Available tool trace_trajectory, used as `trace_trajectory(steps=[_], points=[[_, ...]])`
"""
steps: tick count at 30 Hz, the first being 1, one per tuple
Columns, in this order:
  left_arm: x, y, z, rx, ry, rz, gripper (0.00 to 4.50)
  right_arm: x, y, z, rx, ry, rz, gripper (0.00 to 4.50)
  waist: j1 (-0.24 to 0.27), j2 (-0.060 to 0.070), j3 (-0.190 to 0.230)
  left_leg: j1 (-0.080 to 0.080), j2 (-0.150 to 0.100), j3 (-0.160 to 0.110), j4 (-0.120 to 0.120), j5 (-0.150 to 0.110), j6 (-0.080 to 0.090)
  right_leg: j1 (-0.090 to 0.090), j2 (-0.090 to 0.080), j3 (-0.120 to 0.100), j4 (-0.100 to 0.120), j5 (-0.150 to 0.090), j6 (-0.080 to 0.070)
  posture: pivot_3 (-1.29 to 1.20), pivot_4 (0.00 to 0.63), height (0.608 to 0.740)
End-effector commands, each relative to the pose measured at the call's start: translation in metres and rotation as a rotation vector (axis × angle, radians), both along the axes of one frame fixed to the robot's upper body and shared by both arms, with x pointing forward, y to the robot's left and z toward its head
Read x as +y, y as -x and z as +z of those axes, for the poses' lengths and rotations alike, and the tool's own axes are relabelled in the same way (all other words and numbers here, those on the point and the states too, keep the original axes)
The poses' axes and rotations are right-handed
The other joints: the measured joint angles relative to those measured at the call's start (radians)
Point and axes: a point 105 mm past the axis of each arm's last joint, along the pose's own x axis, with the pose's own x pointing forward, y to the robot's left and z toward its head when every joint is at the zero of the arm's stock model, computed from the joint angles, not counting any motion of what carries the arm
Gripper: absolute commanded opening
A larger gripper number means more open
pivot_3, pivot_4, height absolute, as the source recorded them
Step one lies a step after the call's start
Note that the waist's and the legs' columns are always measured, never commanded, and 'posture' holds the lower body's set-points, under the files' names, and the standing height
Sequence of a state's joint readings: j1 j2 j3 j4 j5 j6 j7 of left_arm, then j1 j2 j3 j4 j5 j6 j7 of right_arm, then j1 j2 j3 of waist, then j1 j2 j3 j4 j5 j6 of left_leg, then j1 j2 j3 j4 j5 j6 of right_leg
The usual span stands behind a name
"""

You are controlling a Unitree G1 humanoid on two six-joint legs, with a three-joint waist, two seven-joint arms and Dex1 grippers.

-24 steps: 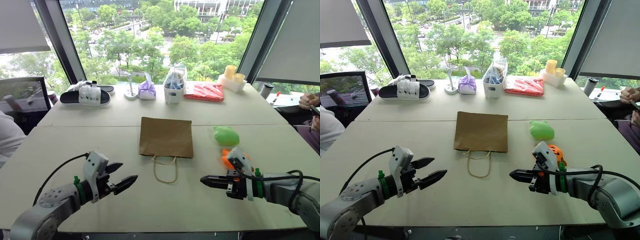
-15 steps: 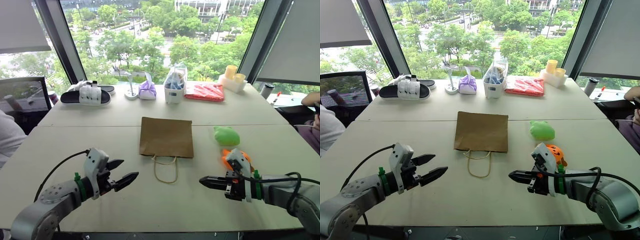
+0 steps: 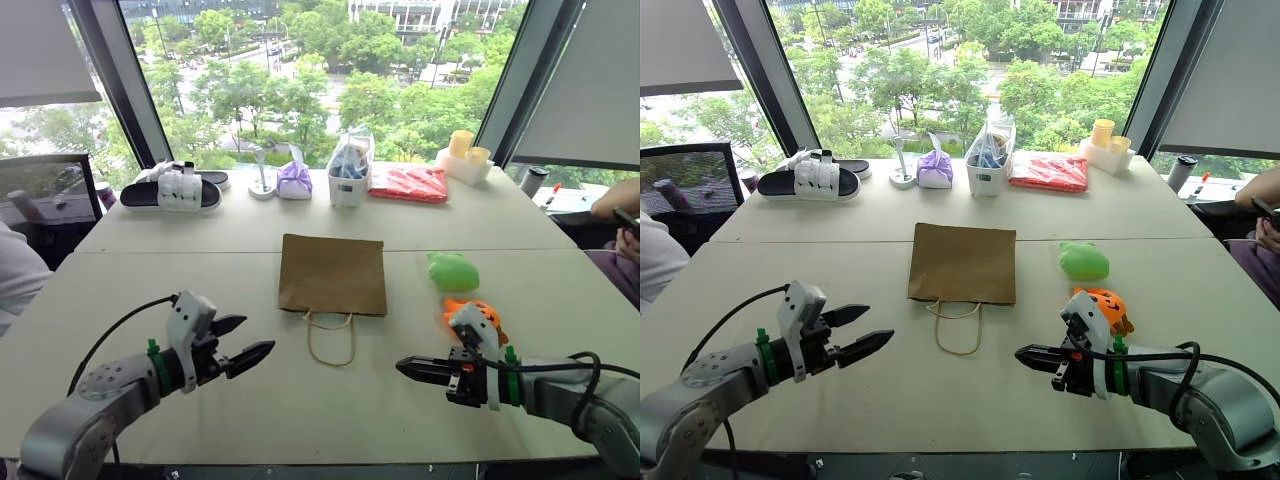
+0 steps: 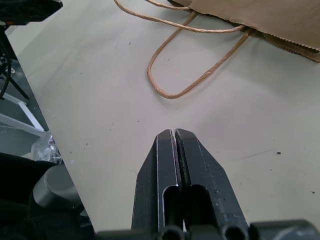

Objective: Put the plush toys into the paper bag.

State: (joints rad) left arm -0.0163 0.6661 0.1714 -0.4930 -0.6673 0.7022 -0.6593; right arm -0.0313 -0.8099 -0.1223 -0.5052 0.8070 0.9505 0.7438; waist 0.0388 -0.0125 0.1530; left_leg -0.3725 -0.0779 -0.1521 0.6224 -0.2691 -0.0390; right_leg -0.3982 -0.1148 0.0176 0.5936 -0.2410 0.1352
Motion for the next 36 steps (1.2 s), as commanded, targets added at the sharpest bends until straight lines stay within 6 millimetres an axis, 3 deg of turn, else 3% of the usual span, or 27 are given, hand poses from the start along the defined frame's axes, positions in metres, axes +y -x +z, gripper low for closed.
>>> trace_trajectory(steps=[1, 4, 7, 13, 20, 23, 29, 32, 36], points=[[0.000, -0.007, 0.016, -0.126, -0.094, -0.057, 4.44, 0.003, -0.001, 0.008, -0.046, -0.006, 0.009, 0.00, 0.000, 0.000, 0.000, 0.000, 0.000, 0.000, 0.000, 0.000, 0.000, 0.000, 0.000, 0.000, 0.000, 0.000, 0.000, 0.00, 0.150, 0.740], [-0.004, -0.017, 0.025, -0.219, -0.179, -0.125, 4.44, 0.003, -0.004, 0.009, -0.049, -0.007, 0.008, 0.00, 0.001, 0.000, 0.000, 0.000, 0.000, 0.001, 0.000, 0.000, 0.000, 0.000, 0.000, 0.000, 0.000, 0.000, 0.000, 0.00, 0.150, 0.740], [-0.028, -0.030, 0.029, -0.342, -0.290, -0.272, 4.44, 0.004, -0.006, 0.010, -0.060, -0.009, 0.003, 0.00, 0.003, 0.000, 0.000, 0.000, 0.000, 0.001, 0.000, 0.000, 0.000, 0.000, 0.000, 0.001, -0.001, 0.000, 0.000, 0.00, 0.150, 0.740], [-0.067, -0.046, 0.009, -0.471, -0.429, -0.516, 4.44, 0.007, -0.006, 0.009, -0.075, -0.018, -0.021, 0.00, -0.003, 0.000, 0.000, 0.000, -0.001, 0.004, -0.001, 0.000, 0.000, -0.001, 0.000, 0.001, -0.001, 0.001, 0.001, 0.00, 0.150, 0.740], [-0.097, -0.059, -0.004, -0.510, -0.378, -0.632, 4.44, 0.014, -0.006, 0.008, -0.095, -0.031, -0.055, 0.00, -0.002, 0.000, 0.000, -0.001, -0.001, 0.005, 0.000, 0.000, 0.001, -0.003, 0.000, 0.001, 0.000, 0.003, 0.004, 0.00, 0.150, 0.740], [-0.100, -0.064, 0.004, -0.513, -0.327, -0.639, 3.19, 0.018, -0.005, 0.007, -0.101, -0.038, -0.061, 0.00, -0.001, -0.001, 0.000, -0.001, -0.001, 0.005, 0.000, 0.000, 0.001, -0.003, 0.000, 0.001, 0.000, 0.003, 0.004, 0.00, 0.150, 0.740], [-0.100, -0.070, 0.009, -0.519, -0.316, -0.624, 0.04, 0.033, -0.008, 0.004, -0.117, -0.065, -0.056, 0.00, -0.005, -0.001, 0.000, 0.000, -0.001, 0.004, 0.000, 0.000, 0.001, -0.002, 0.000, 0.001, 0.001, 0.003, 0.005, 0.00, 0.150, 0.740], [-0.100, -0.083, 0.020, -0.497, -0.267, -0.543, 0.04, 0.042, -0.018, 0.007, -0.158, -0.082, -0.066, 0.00, -0.007, -0.001, 0.000, 0.000, -0.001, 0.004, 0.001, 0.000, 0.001, -0.003, 0.000, 0.001, 0.002, 0.003, 0.005, 0.00, 0.150, 0.740], [-0.105, -0.095, 0.052, -0.414, -0.047, -0.418, 0.04, 0.054, -0.040, 0.014, -0.245, -0.095, -0.124, 0.00, -0.009, -0.001, 0.000, 0.000, -0.002, 0.003, 0.004, 0.000, 0.001, -0.002, 0.001, 0.000, 0.003, 0.003, 0.005, 0.00, 0.150, 0.740]])
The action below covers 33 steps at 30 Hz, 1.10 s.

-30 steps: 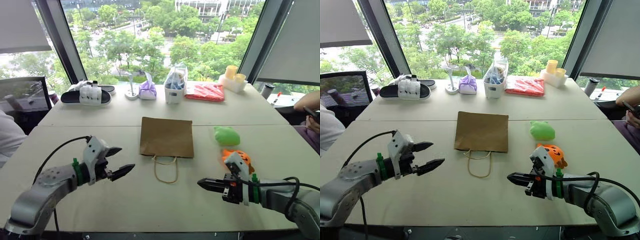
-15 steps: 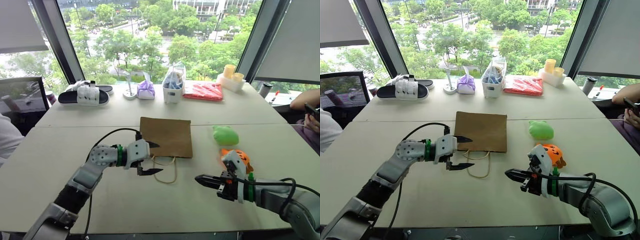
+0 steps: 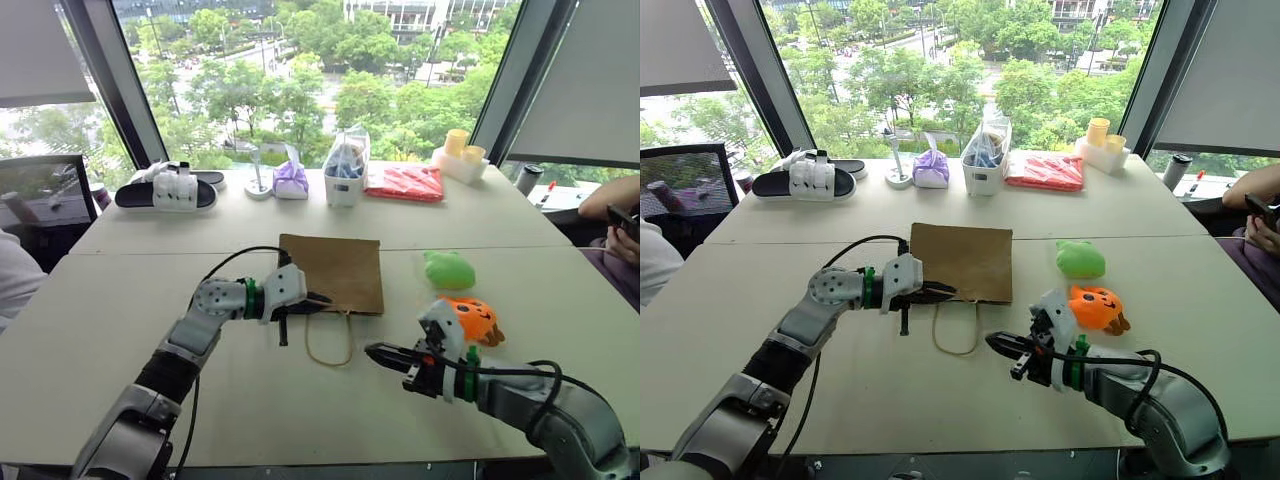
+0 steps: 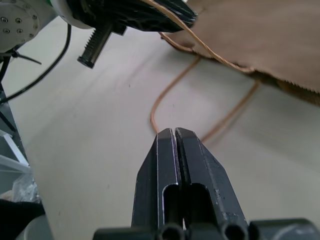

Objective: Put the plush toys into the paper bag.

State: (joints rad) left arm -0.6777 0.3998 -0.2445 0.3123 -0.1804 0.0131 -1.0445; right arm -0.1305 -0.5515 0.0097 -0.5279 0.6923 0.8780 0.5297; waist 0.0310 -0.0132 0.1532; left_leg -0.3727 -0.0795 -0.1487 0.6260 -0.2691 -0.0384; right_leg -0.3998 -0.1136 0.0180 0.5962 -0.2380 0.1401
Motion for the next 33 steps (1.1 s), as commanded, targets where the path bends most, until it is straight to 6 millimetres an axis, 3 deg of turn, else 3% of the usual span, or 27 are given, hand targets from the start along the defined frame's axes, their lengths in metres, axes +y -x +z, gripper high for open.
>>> trace_trajectory(steps=[1, 12, 17, 21, 25, 33], points=[[-0.001, -0.011, 0.049, 0.067, 0.224, 0.074, 0.04, 0.009, -0.019, 0.008, -0.102, 0.011, -0.050, 0.00, -0.003, 0.000, 0.000, 0.000, 0.000, 0.000, 0.000, 0.000, 0.000, 0.000, 0.000, 0.000, 0.000, 0.000, 0.000, 0.00, 0.150, 0.740], [-0.005, -0.003, 0.078, 0.279, 0.435, 0.113, 0.04, 0.038, -0.071, 0.003, -0.259, 0.057, -0.189, 0.00, -0.047, 0.000, 0.000, 0.001, -0.001, -0.003, -0.001, 0.004, -0.006, -0.002, 0.001, 0.000, 0.003, 0.001, 0.001, 0.00, 0.150, 0.740], [-0.009, 0.003, 0.077, 0.322, 0.456, 0.115, 0.04, 0.057, -0.092, -0.008, -0.273, 0.086, -0.193, 0.00, -0.048, 0.000, -0.001, 0.001, -0.001, -0.003, -0.002, 0.004, -0.008, -0.002, 0.001, 0.000, 0.004, 0.001, 0.000, 0.00, 0.150, 0.740], [-0.007, 0.003, 0.078, 0.342, 0.481, 0.131, 0.04, 0.063, -0.099, -0.027, -0.246, 0.157, -0.198, 0.00, -0.047, 0.000, -0.001, 0.001, -0.001, -0.002, -0.002, 0.005, -0.009, -0.003, 0.001, 0.001, 0.004, 0.002, 0.000, 0.00, 0.150, 0.740], [0.003, -0.003, 0.101, 0.336, 0.568, 0.147, 0.04, 0.062, -0.102, -0.049, -0.200, 0.221, -0.235, 0.00, -0.048, 0.000, -0.001, 0.001, -0.001, -0.002, -0.002, 0.005, -0.009, -0.004, 0.001, 0.001, 0.004, 0.002, -0.001, 0.00, 0.150, 0.740], [0.002, 0.013, 0.131, 0.237, 0.522, 0.027, 0.04, 0.062, -0.102, -0.055, -0.177, 0.217, -0.234, 0.00, -0.051, 0.000, -0.001, 0.002, -0.001, -0.002, -0.004, 0.006, -0.010, -0.004, 0.001, 0.001, 0.005, 0.002, -0.001, 0.00, 0.150, 0.740]])
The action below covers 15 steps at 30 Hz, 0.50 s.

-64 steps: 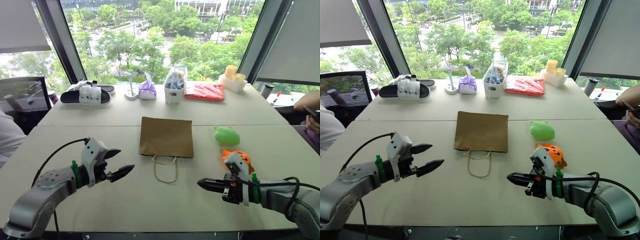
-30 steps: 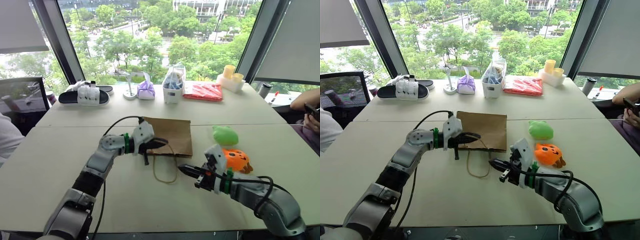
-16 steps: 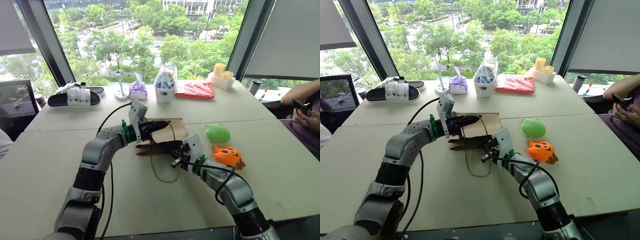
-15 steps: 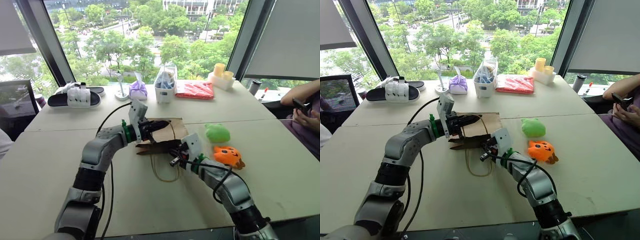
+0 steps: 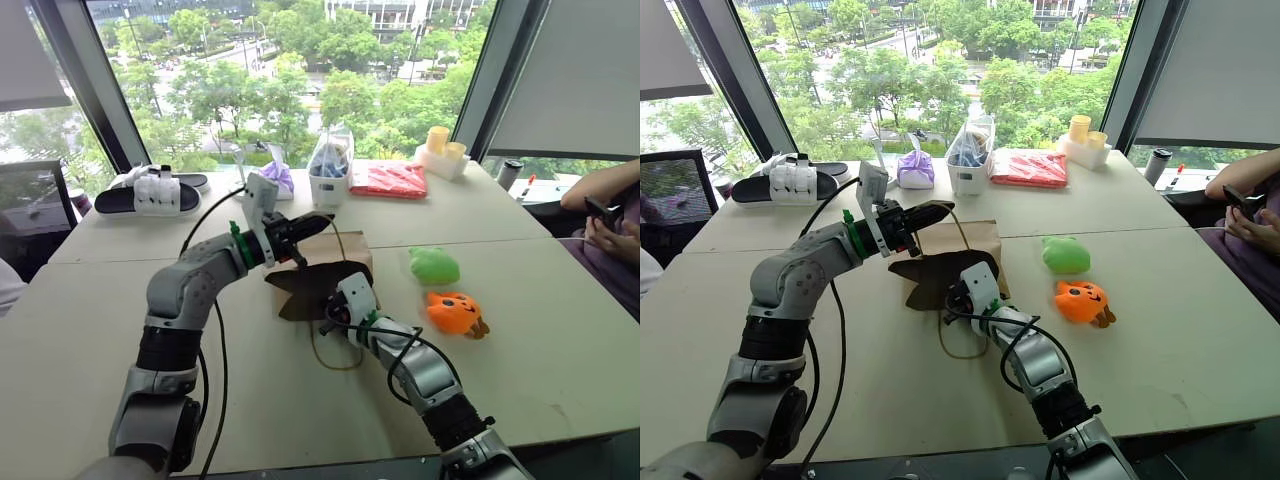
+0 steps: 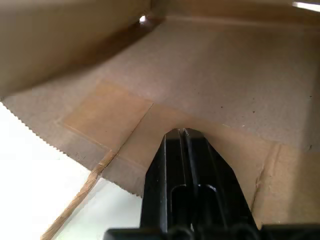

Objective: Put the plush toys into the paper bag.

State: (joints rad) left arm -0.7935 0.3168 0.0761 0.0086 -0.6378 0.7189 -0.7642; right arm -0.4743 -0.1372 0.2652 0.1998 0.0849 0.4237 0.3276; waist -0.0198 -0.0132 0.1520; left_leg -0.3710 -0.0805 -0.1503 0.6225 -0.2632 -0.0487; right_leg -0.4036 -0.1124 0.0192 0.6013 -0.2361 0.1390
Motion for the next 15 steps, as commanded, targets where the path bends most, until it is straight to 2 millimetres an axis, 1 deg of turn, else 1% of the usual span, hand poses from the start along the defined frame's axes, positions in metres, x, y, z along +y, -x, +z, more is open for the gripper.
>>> trace_trajectory(steps=[1, 10, 13, 15], points=[[-0.004, 0.015, 0.028, -0.113, 0.008, -0.071, 0.04, -0.002, -0.001, -0.007, 0.027, 0.016, 0.002, 0.00, 0.000, 0.000, 0.000, 0.000, 0.000, 0.000, 0.000, 0.000, 0.000, 0.000, 0.000, 0.000, 0.000, 0.000, 0.000, 0.00, 0.150, 0.740], [-0.005, 0.019, 0.039, -0.150, 0.017, -0.099, 0.04, -0.004, -0.003, -0.009, 0.044, 0.001, -0.002, 0.00, -0.001, 0.000, 0.000, 0.001, 0.000, 0.000, 0.000, 0.000, 0.000, 0.000, 0.000, 0.000, 0.001, 0.000, 0.000, 0.00, 0.150, 0.740], [-0.004, 0.020, 0.050, -0.170, 0.070, -0.106, 0.04, -0.004, -0.002, -0.010, 0.052, -0.003, -0.001, 0.00, 0.000, 0.000, 0.000, 0.001, 0.000, 0.000, 0.000, 0.000, 0.000, 0.000, 0.000, 0.000, 0.001, 0.000, 0.000, 0.00, 0.150, 0.740], [-0.004, 0.018, 0.051, -0.166, 0.086, -0.092, 0.04, -0.003, -0.002, -0.010, 0.053, -0.002, 0.000, 0.00, 0.000, 0.000, 0.000, 0.001, 0.000, 0.000, 0.000, 0.000, 0.000, 0.000, 0.000, 0.000, 0.001, 0.000, 0.000, 0.00, 0.150, 0.740]])
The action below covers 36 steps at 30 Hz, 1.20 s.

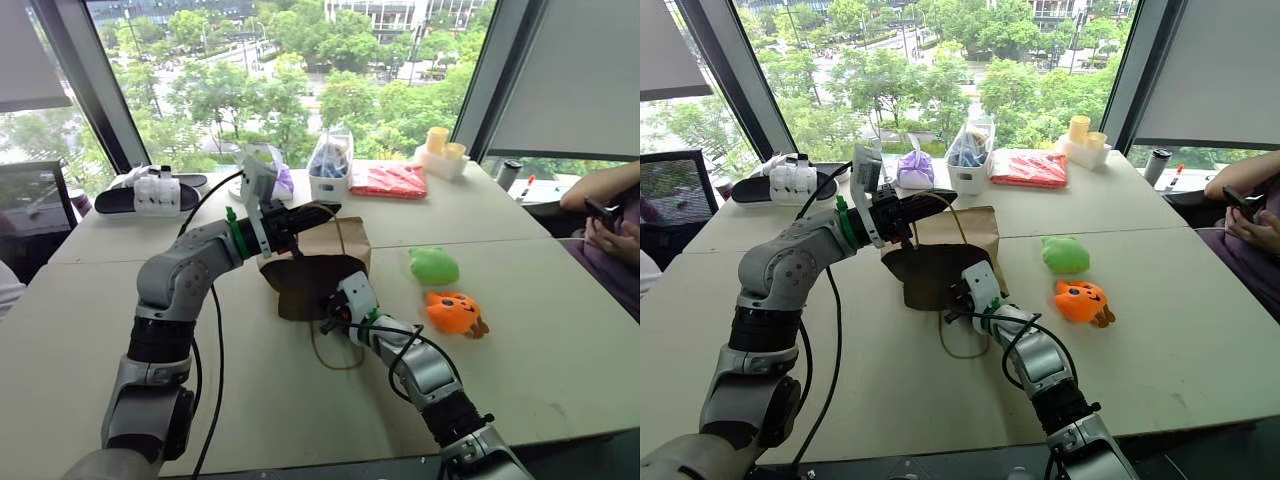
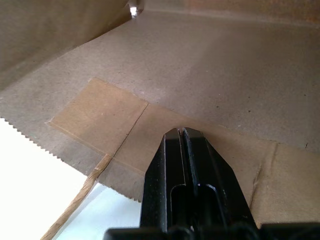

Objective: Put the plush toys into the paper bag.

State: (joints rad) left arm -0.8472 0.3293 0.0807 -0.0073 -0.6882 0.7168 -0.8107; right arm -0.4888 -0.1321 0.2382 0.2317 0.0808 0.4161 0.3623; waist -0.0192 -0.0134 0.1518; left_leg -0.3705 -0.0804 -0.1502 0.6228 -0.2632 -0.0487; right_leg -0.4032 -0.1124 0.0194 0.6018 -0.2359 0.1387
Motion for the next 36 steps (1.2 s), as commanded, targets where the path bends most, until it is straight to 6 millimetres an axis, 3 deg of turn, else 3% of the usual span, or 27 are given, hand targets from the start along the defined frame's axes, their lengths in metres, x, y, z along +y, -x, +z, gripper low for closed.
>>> trace_trajectory(steps=[1, 3, 6, 12, 16, 21, 24, 26, 27, 28, 31, 36], points=[[0.003, 0.003, 0.023, -0.087, 0.060, 0.028, 0.04, -0.001, 0.001, -0.009, 0.037, 0.010, -0.008, 0.00, -0.001, 0.000, 0.000, 0.000, 0.000, 0.000, 0.000, 0.000, 0.000, 0.000, 0.000, 0.000, 0.000, 0.000, 0.000, 0.00, 0.150, 0.740], [0.006, -0.007, 0.016, -0.076, 0.055, 0.101, 0.04, -0.001, 0.000, -0.006, 0.013, 0.013, -0.009, 0.00, 0.000, 0.000, 0.000, 0.000, 0.000, 0.000, 0.000, 0.000, 0.000, 0.000, 0.000, 0.000, 0.000, 0.000, 0.000, 0.00, 0.150, 0.740], [0.008, -0.018, 0.003, -0.036, 0.044, 0.174, 0.04, 0.001, -0.002, 0.016, -0.088, -0.026, 0.005, 0.00, 0.000, 0.000, 0.000, 0.000, 0.000, 0.000, 0.000, 0.000, 0.000, 0.000, 0.000, 0.000, 0.000, 0.000, 0.000, 0.00, 0.150, 0.740], [0.001, -0.021, -0.018, -0.001, 0.007, 0.199, 0.04, -0.005, 0.011, 0.055, -0.326, 0.059, 0.088, 0.00, 0.004, 0.000, 0.000, -0.002, 0.000, 0.001, 0.000, 0.000, 0.000, -0.002, 0.000, 0.001, 0.000, 0.000, 0.000, 0.00, 0.150, 0.740], [-0.002, -0.028, -0.023, 0.009, 0.014, 0.234, 0.04, -0.010, 0.036, 0.080, -0.446, 0.118, 0.174, 0.00, 0.005, 0.000, 0.000, -0.002, 0.000, 0.001, 0.000, 0.000, 0.000, -0.002, 0.000, 0.000, -0.001, 0.000, 0.000, 0.00, 0.150, 0.740], [-0.006, -0.032, -0.022, 0.009, 0.023, 0.238, 0.04, -0.027, 0.075, 0.102, -0.418, 0.045, 0.212, 0.00, 0.006, 0.000, 0.000, -0.002, 0.000, 0.001, 0.000, 0.000, 0.000, -0.002, 0.000, 0.000, -0.001, 0.000, 0.000, 0.00, 0.150, 0.740], [-0.009, -0.032, -0.023, 0.013, 0.029, 0.225, 0.00, -0.055, 0.087, 0.121, -0.388, -0.054, 0.125, 0.85, 0.008, 0.000, 0.000, -0.002, 0.000, 0.001, 0.000, -0.002, 0.003, 0.000, 0.000, 0.000, -0.002, 0.000, 0.000, 0.00, 0.150, 0.740], [-0.011, -0.031, -0.021, 0.014, 0.039, 0.217, 0.00, -0.083, 0.086, 0.131, -0.384, -0.099, 0.003, 1.83, 0.010, 0.000, 0.000, -0.001, 0.000, 0.001, 0.001, -0.003, 0.004, 0.000, 0.000, 0.000, -0.002, 0.000, 0.000, 0.00, 0.150, 0.740], [-0.011, -0.031, -0.020, 0.013, 0.044, 0.212, 0.00, -0.098, 0.085, 0.131, -0.377, -0.091, -0.059, 2.47, 0.010, -0.001, 0.000, -0.001, 0.000, 0.001, 0.001, -0.003, 0.005, 0.001, 0.000, 0.000, -0.002, 0.000, 0.000, 0.00, 0.150, 0.740], [-0.012, -0.031, -0.019, 0.015, 0.050, 0.207, 0.00, -0.112, 0.083, 0.128, -0.363, -0.074, -0.114, 2.80, 0.012, -0.001, 0.000, -0.001, 0.000, 0.001, 0.001, -0.003, 0.005, 0.001, 0.000, 0.000, -0.002, 0.000, 0.000, 0.00, 0.150, 0.740], [-0.012, -0.030, -0.016, 0.014, 0.056, 0.190, 0.00, -0.156, 0.076, 0.102, -0.273, 0.035, -0.301, 4.26, 0.014, -0.001, 0.000, -0.001, 0.000, 0.001, 0.001, -0.003, 0.005, 0.001, 0.000, 0.000, -0.003, 0.000, 0.000, 0.00, 0.150, 0.740], [-0.012, -0.031, -0.014, 0.014, 0.053, 0.186, 0.00, -0.175, 0.072, 0.072, -0.154, 0.083, -0.376, 4.39, 0.005, -0.001, 0.000, -0.001, 0.000, 0.003, 0.000, -0.003, 0.005, 0.000, 0.000, 0.001, -0.002, 0.000, 0.000, 0.00, 0.150, 0.740]])
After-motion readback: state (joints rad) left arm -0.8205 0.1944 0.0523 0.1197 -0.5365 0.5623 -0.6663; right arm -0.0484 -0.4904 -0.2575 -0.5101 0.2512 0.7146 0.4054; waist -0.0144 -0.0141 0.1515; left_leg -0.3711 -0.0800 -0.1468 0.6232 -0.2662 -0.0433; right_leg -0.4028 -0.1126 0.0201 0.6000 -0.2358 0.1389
